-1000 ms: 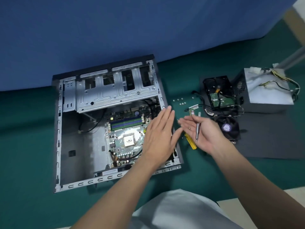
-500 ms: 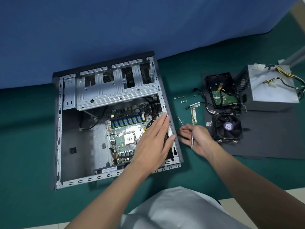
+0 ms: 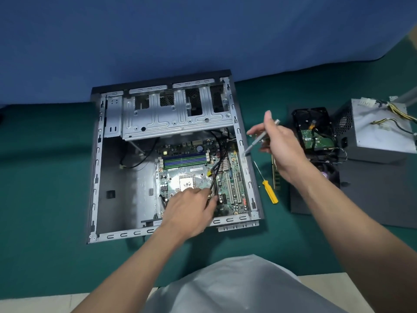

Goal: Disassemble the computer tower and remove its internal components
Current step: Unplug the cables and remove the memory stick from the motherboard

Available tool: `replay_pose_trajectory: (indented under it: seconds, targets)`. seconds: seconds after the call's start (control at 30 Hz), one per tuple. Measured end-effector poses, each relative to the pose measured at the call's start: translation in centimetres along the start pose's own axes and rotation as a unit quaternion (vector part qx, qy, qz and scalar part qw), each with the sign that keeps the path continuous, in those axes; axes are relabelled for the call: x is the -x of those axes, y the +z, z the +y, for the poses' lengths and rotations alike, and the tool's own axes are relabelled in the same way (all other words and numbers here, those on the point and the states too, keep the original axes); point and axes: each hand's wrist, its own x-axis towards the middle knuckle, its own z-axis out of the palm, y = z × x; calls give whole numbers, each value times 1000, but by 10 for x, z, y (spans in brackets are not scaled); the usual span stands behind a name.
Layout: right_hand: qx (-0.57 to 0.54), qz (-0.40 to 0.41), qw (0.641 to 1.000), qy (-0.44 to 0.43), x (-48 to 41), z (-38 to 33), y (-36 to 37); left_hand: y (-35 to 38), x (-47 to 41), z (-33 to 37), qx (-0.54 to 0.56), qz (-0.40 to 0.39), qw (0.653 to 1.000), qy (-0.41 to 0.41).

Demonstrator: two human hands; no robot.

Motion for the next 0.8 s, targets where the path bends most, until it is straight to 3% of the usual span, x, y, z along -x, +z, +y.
replay_pose_trajectory:
  seconds: [0.07, 0.13, 0.27, 0.4, 0.57, 0.63, 0.8]
  targets:
    - [77, 10, 997, -26, 2, -5, 6, 1, -2, -1, 20, -15, 1000, -9]
    - [70, -5, 997, -43, 4, -9, 11, 1, -4, -2, 31, -30, 999, -16]
    - [161, -87, 979, -84, 4, -17, 35, 2, -8, 0, 43, -59, 997, -15]
    - [416, -117, 888, -157, -10, -8, 72, 1, -8, 1, 34, -36, 999, -12]
    - [592, -172, 772, -154, -31, 4, 97, 3, -8, 1, 36, -5, 999, 0]
    - [611, -183, 756, -146, -38, 4, 103, 4, -8, 1, 36, 1, 999, 2]
    - [616, -186, 756, -125, -53, 9, 112, 5, -9, 0, 46, 9, 999, 15]
